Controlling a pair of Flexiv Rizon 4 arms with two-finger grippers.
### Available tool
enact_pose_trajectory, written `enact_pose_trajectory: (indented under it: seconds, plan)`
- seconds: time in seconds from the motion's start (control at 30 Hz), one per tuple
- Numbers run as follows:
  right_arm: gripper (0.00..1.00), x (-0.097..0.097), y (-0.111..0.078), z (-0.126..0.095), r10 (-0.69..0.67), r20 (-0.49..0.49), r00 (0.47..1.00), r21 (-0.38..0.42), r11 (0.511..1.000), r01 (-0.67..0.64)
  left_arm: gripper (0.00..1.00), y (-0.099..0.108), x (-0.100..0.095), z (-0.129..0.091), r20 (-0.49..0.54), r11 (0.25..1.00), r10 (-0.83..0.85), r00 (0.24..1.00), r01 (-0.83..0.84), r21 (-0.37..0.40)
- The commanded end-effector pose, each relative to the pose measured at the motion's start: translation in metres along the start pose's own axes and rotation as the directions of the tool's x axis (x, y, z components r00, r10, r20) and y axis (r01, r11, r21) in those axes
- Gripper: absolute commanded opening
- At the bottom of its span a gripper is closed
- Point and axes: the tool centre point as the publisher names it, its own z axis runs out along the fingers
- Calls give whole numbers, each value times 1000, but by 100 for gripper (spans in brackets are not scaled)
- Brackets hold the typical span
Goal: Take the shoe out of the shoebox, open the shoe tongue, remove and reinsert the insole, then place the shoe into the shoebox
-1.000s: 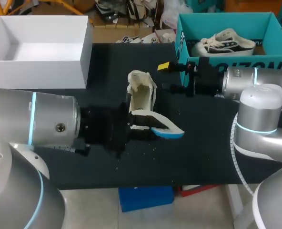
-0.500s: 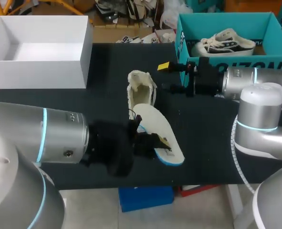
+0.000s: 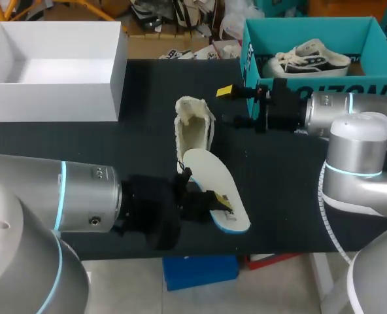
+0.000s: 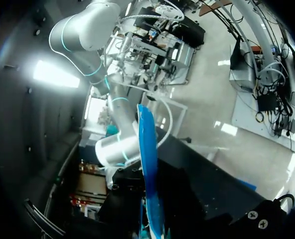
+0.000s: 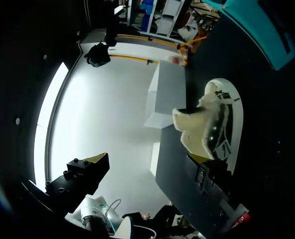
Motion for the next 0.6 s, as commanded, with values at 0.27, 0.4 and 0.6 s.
enact_pose_trajectory:
  seconds: [0.27,0.4,0.6]
  plan:
    - [100,0,0,2,1,1,1000,-4,1000,-1,0,2,-3,-22,532,954,233,814,-296,35]
    - [100,0,0,2,1,1,1000,-4,1000,-1,0,19,0,-20,577,909,305,757,-412,59]
    - [100,0,0,2,1,1,1000,-4,1000,-1,0,50,12,-22,694,862,315,647,-501,76]
